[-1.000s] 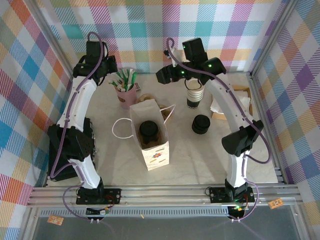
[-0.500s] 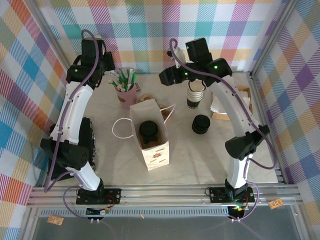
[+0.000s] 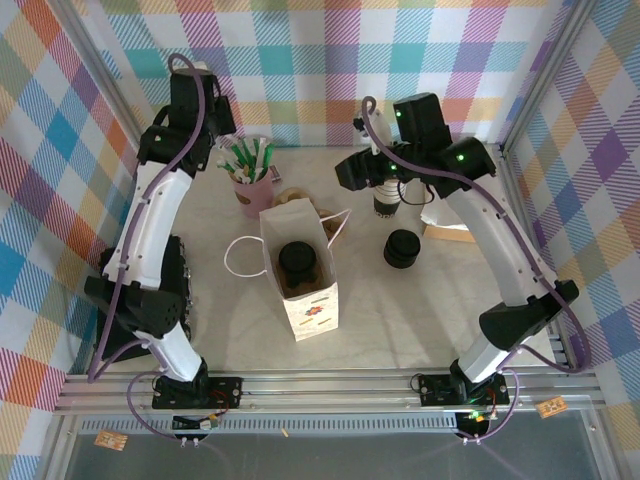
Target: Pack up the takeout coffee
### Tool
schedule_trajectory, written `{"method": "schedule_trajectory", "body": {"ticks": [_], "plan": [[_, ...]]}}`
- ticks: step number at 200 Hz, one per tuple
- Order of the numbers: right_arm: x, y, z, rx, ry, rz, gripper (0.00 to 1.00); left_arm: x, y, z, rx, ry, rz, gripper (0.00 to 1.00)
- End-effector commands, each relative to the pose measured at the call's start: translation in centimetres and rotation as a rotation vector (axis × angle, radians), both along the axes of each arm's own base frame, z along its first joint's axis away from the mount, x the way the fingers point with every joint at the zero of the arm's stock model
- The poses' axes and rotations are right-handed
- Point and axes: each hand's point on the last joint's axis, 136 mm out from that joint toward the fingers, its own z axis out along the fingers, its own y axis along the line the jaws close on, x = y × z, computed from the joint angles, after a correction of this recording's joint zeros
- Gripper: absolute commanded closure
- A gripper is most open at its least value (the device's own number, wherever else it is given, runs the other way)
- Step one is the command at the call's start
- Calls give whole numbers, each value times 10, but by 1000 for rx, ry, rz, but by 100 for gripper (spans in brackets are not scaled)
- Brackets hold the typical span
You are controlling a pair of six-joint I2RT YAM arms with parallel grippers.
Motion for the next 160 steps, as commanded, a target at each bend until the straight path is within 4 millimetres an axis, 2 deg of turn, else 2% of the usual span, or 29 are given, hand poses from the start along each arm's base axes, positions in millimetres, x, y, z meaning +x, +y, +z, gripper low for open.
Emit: {"method": "schedule_trajectory", "body": {"ticks": [1, 19, 46, 78, 116, 160], "plan": [[4, 2, -3, -22, -26, 11, 36, 8, -6, 12, 5, -35, 17, 100], [8, 1, -6, -35, -29, 9, 36, 9, -10, 23, 2, -46, 14, 100], [10, -6, -14, -69, -4, -35, 36, -7, -8, 41, 4, -37, 26, 100], [0, -15, -19, -12, 82, -89, 37, -42, -6, 67, -60, -69, 16, 100], [-13, -22, 2, 72, 126, -116, 38, -89, -11, 91, -173, -96, -38, 100], [-38, -29, 0, 127, 192, -129, 39, -142, -39, 105, -305, -72, -224, 100]]}}
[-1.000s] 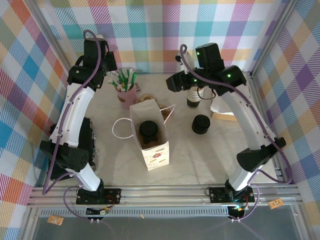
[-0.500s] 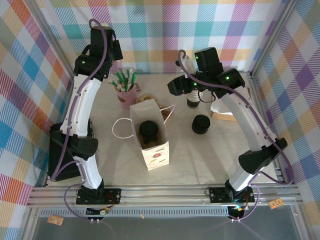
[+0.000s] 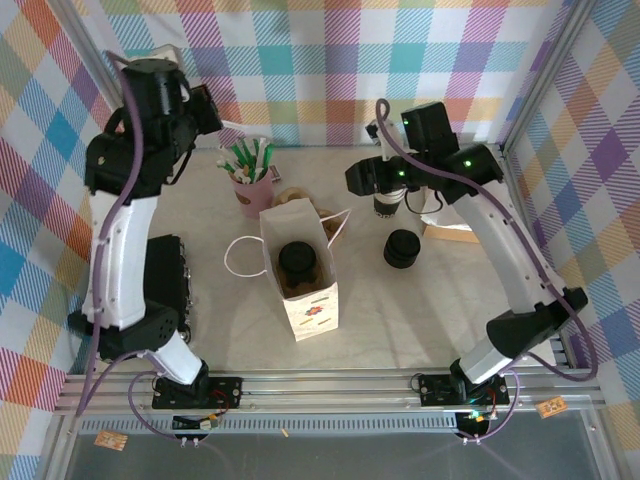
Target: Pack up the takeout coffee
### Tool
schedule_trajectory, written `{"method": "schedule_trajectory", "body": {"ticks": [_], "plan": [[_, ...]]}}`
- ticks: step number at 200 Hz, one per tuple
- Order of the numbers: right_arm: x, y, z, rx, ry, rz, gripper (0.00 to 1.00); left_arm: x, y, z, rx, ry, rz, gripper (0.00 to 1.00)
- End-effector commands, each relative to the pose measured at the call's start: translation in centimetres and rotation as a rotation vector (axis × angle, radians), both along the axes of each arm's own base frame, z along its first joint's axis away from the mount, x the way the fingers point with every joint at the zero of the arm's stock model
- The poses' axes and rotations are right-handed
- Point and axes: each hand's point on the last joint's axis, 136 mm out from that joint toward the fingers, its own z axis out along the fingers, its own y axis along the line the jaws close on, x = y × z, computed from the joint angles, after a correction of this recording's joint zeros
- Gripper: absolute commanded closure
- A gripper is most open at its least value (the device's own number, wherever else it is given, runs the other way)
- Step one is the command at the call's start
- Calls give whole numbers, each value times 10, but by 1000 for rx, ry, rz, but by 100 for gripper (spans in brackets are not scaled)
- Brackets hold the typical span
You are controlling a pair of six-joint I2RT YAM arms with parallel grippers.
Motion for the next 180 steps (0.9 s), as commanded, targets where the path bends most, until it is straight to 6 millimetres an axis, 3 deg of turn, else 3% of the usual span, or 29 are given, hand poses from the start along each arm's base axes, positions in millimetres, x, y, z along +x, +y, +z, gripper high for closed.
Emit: {"method": "schedule_trajectory", "body": {"ticks": [1, 34, 73, 123, 166, 180], "plan": [[-23, -7, 15, 79, 31, -13, 39, -37, -20, 10, -94, 14, -135, 100], [-42, -16, 20, 88, 39, -17, 39, -77, -35, 16, -161, 20, -272, 100], [-62, -27, 11, 99, 78, -38, 41, -123, -32, 12, -181, 45, -359, 100], [-91, -42, 19, 141, 107, -73, 43, -182, -36, 5, -173, 74, -525, 100], [-112, -51, 17, 116, 56, -25, 43, -200, -45, -9, -237, 190, -584, 100], [-113, -55, 11, 109, 27, -32, 43, -200, -38, -14, -227, 210, -539, 100]]}}
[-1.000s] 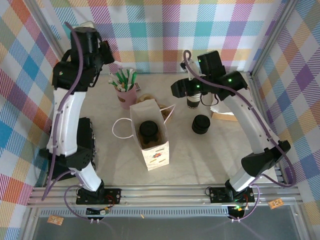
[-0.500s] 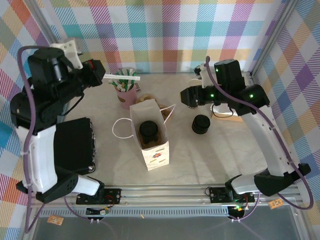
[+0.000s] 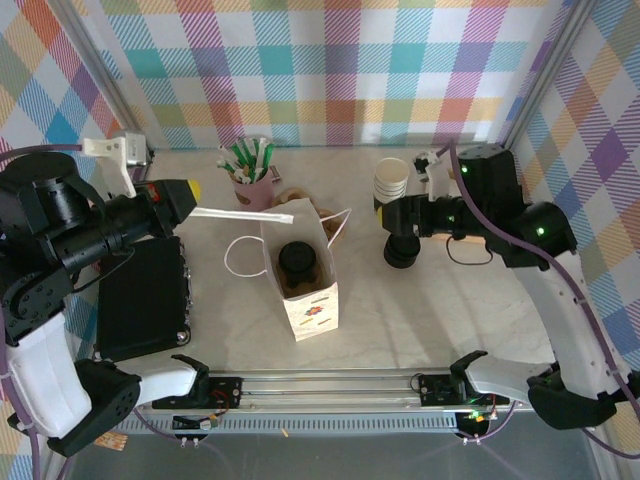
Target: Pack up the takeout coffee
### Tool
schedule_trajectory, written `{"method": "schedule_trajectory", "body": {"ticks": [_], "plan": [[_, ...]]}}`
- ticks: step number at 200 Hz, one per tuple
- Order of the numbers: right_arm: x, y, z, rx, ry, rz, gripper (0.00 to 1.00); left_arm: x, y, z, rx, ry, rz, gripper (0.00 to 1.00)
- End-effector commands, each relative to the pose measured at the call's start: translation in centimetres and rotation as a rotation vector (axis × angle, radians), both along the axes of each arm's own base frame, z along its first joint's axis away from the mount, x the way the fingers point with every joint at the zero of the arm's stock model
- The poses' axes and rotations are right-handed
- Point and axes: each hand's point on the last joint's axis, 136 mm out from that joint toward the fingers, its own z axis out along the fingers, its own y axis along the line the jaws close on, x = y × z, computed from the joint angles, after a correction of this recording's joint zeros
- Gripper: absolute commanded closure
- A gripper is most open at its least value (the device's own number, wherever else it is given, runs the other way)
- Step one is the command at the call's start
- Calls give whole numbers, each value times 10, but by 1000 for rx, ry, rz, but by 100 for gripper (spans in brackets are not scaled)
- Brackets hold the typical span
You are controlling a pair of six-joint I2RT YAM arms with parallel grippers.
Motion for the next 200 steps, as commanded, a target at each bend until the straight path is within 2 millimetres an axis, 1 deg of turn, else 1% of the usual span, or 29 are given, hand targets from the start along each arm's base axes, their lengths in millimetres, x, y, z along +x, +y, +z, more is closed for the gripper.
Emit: {"method": "schedule_trajectory", "body": {"ticks": [1, 16, 31, 43, 52, 71, 80, 110, 127, 140, 155, 200], "plan": [[-8, -5, -13, -26, -14, 22, 43, -9, -3, -16, 6, 99, -24, 100], [-10, -6, -5, -21, -22, 17, 43, -10, -9, -11, -3, 108, -60, 100], [-11, -7, 1, -13, -17, 12, 43, -5, -21, -15, -8, 155, -106, 100], [-9, -6, -3, -14, -19, 10, 43, 1, -29, -27, 10, 211, -138, 100], [-6, -8, -8, -27, -13, -5, 43, 7, -31, -36, 34, 247, -136, 100], [0, -10, -13, -50, 5, -36, 43, 11, -39, -44, 61, 269, -164, 100], [1, -10, -17, -49, 14, -44, 43, 10, -38, -49, 86, 276, -168, 100], [3, -9, -22, -36, 47, -60, 43, 1, -36, -76, 178, 359, -185, 100], [6, -10, -22, -41, 52, -83, 44, 1, -33, -90, 244, 390, -179, 100], [9, -10, -21, -42, 54, -89, 44, 3, -33, -95, 268, 405, -180, 100], [12, -8, -19, -46, 59, -91, 44, 7, -37, -99, 286, 414, -186, 100], [17, -7, -15, -32, 70, -110, 45, 21, -58, -114, 370, 420, -247, 100]]}}
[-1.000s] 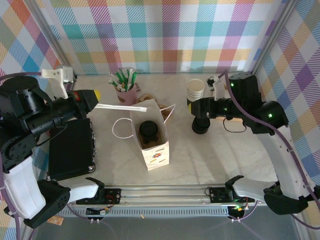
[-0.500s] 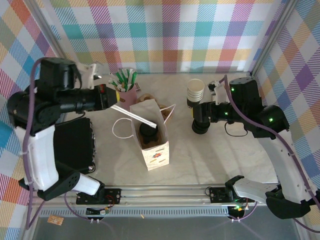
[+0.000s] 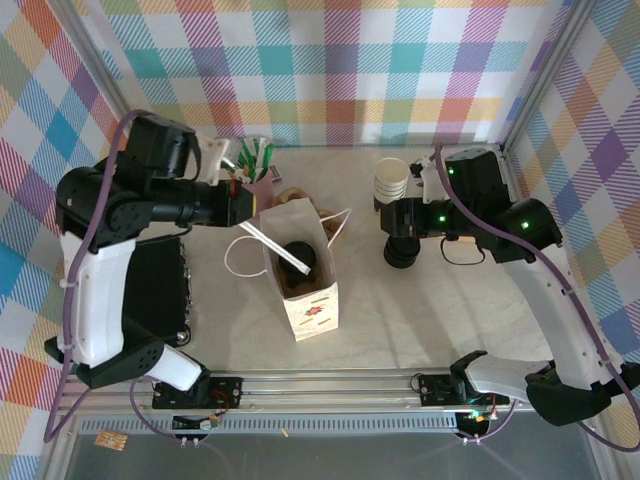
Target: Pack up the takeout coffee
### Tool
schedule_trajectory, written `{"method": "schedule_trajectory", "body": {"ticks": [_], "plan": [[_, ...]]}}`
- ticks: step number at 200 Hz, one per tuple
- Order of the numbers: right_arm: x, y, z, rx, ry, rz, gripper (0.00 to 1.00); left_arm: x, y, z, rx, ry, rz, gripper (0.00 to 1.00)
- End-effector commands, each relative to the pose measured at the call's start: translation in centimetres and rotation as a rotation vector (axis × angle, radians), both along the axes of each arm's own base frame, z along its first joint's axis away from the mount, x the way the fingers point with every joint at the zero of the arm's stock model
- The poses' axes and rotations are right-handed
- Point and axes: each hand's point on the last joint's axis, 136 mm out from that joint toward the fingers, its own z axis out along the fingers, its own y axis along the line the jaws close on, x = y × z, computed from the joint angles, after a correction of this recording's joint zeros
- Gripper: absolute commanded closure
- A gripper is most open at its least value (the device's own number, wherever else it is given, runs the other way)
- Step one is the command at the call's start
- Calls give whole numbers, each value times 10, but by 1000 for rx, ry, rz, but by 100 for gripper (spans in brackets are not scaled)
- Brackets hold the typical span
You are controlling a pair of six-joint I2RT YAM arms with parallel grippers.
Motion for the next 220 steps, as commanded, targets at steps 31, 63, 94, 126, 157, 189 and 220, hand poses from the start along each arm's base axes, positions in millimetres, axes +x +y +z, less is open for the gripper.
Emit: {"method": "schedule_trajectory", "body": {"ticks": [31, 63, 94, 126, 157, 189, 220], "plan": [[0, -1, 18, 32, -9, -24, 45, -6, -10, -43, 190, 111, -94, 100], [-4, 0, 15, 25, 10, -3, 45, -11, -19, -65, 317, 131, -160, 100], [-3, 1, 12, 19, 18, -2, 45, -15, -35, -80, 372, 151, -231, 100], [-1, 3, 9, 24, 29, -7, 45, -17, -46, -97, 428, 183, -286, 91], [0, 2, 5, 29, 48, -25, 45, -24, -60, -114, 433, 242, -353, 74], [-1, -2, 3, 27, 45, -53, 46, -24, -59, -122, 469, 261, -352, 51], [2, -4, 4, 21, 42, -72, 46, -20, -57, -112, 465, 212, -337, 47]]}}
